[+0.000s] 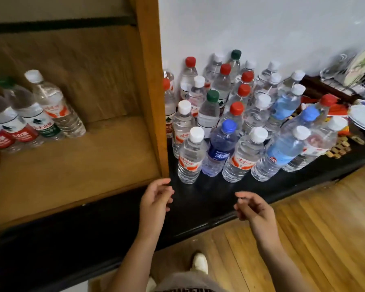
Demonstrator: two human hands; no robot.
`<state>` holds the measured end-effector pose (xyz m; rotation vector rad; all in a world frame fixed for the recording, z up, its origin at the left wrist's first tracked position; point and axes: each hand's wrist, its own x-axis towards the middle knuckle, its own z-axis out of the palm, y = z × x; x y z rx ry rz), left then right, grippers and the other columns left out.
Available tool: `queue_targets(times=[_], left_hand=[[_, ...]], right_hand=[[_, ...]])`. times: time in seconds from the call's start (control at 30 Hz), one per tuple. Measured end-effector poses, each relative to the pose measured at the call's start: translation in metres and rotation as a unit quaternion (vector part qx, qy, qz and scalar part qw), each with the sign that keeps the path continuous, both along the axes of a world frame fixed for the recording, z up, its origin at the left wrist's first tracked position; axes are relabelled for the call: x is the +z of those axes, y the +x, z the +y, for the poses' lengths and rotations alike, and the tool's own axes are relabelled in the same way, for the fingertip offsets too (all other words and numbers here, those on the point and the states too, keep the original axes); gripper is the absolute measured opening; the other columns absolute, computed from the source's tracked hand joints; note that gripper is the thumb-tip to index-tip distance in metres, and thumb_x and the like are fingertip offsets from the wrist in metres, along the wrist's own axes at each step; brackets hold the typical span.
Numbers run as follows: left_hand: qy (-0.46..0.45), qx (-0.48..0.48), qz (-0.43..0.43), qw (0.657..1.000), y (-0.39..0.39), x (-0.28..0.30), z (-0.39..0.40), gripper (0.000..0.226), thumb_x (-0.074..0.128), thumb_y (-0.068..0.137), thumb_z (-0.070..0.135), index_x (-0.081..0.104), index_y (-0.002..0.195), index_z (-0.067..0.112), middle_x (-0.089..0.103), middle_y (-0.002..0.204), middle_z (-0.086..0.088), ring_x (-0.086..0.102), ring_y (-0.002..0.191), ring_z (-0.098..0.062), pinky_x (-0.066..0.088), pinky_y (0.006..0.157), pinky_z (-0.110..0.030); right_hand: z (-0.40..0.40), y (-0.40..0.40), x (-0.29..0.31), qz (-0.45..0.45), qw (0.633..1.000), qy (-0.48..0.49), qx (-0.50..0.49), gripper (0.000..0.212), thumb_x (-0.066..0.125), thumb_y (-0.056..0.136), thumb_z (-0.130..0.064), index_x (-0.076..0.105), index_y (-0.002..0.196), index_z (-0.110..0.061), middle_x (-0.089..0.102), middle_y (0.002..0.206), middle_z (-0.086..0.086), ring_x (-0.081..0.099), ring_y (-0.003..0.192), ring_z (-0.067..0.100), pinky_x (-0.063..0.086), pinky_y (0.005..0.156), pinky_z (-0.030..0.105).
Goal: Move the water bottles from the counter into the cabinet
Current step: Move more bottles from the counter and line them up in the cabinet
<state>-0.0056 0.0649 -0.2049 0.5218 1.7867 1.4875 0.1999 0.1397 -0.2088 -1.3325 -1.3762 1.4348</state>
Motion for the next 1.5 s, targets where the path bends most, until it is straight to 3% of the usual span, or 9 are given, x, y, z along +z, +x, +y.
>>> queue_targets(times=[0.13,0.3,0.47,0.6,0.73,0.9,1.03,1.37,1.5], left_hand=[[0.017,0.005,0.018,1.000,0.017,-0.001,0.036,0.058,0.068,0.080,0.005,0.041,0.128,0.024,0.052,0.118,0.004,0.052,0.106,-0.009,0.045,0.086,-0.027],[0.008,-0.011,0.061,0.998,0.020,-0.005,0.072,0.087,0.076,0.071,0.005,0.026,0.141,0.020,0.038,0.142,-0.001,0.036,0.130,-0.012,0.031,0.106,-0.030],[0.045,-0.008,0.085,0.995,0.022,-0.005,0.093,0.086,0.078,0.067,0.000,0.033,0.134,0.029,0.047,0.129,0.014,0.045,0.123,-0.006,0.034,0.106,-0.029],[0.067,-0.007,0.092,0.993,0.023,-0.005,0.100,0.074,0.076,0.068,-0.001,0.040,0.116,0.042,0.051,0.112,0.029,0.051,0.102,0.017,0.039,0.092,-0.015],[0.072,0.006,0.094,0.993,0.025,-0.006,0.096,0.072,0.076,0.068,0.001,0.039,0.121,0.033,0.051,0.112,0.027,0.050,0.099,0.022,0.040,0.080,-0.003],[0.059,0.005,0.104,0.993,0.025,-0.009,0.070,0.070,0.077,0.066,0.000,0.045,0.110,0.045,0.056,0.108,0.031,0.051,0.102,0.019,0.042,0.079,-0.001],[0.051,0.010,0.102,0.993,0.025,-0.009,0.036,0.069,0.078,0.066,0.004,0.045,0.110,0.046,0.054,0.105,0.045,0.048,0.104,0.023,0.039,0.077,0.002],[0.045,0.052,0.095,0.993,-0.014,0.001,-0.047,0.074,0.076,0.058,0.026,0.045,0.125,0.030,0.055,0.124,0.014,0.050,0.119,-0.002,0.046,0.091,-0.016],[0.056,0.066,0.100,0.991,-0.043,0.008,-0.072,0.078,0.075,0.057,0.027,0.045,0.128,0.021,0.056,0.122,0.014,0.051,0.118,-0.002,0.047,0.091,-0.017]], right_hand=[[0.036,0.024,-0.010,-0.020,0.999,0.024,-0.021,0.028,0.058,0.085,0.005,0.061,0.104,-0.015,0.059,0.086,0.006,0.059,0.081,0.015,0.051,0.077,0.029],[0.078,0.021,-0.009,0.017,0.998,0.046,-0.025,0.054,0.068,0.077,0.005,0.047,0.118,-0.022,0.054,0.111,0.002,0.055,0.099,0.013,0.050,0.077,0.010],[0.105,0.008,-0.011,0.003,0.995,0.068,0.077,0.078,0.075,0.072,-0.001,0.032,0.131,-0.030,0.044,0.131,-0.011,0.045,0.119,-0.003,0.040,0.096,0.018],[0.121,0.004,-0.013,-0.009,0.988,0.087,0.128,0.082,0.077,0.070,-0.005,0.030,0.131,-0.032,0.047,0.127,-0.020,0.045,0.116,-0.012,0.040,0.094,0.008],[0.126,0.003,-0.014,0.000,0.988,0.081,0.134,0.072,0.075,0.072,-0.002,0.034,0.126,-0.029,0.052,0.122,-0.016,0.051,0.111,-0.011,0.043,0.092,0.011],[0.130,0.005,-0.012,0.018,0.988,0.088,0.123,0.065,0.072,0.069,0.009,0.041,0.119,-0.019,0.055,0.110,-0.016,0.055,0.094,-0.019,0.044,0.074,0.001],[0.121,0.006,-0.007,0.000,0.985,0.085,0.150,0.065,0.074,0.069,0.004,0.044,0.115,-0.030,0.055,0.113,-0.019,0.053,0.100,-0.017,0.044,0.076,0.002],[0.049,-0.016,0.014,-0.001,0.970,0.050,0.237,0.071,0.073,0.061,-0.016,0.046,0.128,-0.017,0.058,0.122,-0.010,0.056,0.111,-0.002,0.050,0.081,0.010],[0.024,-0.047,0.026,-0.003,0.952,0.067,0.300,0.065,0.073,0.062,-0.017,0.048,0.120,-0.030,0.059,0.120,-0.013,0.056,0.114,0.002,0.048,0.088,0.013]])
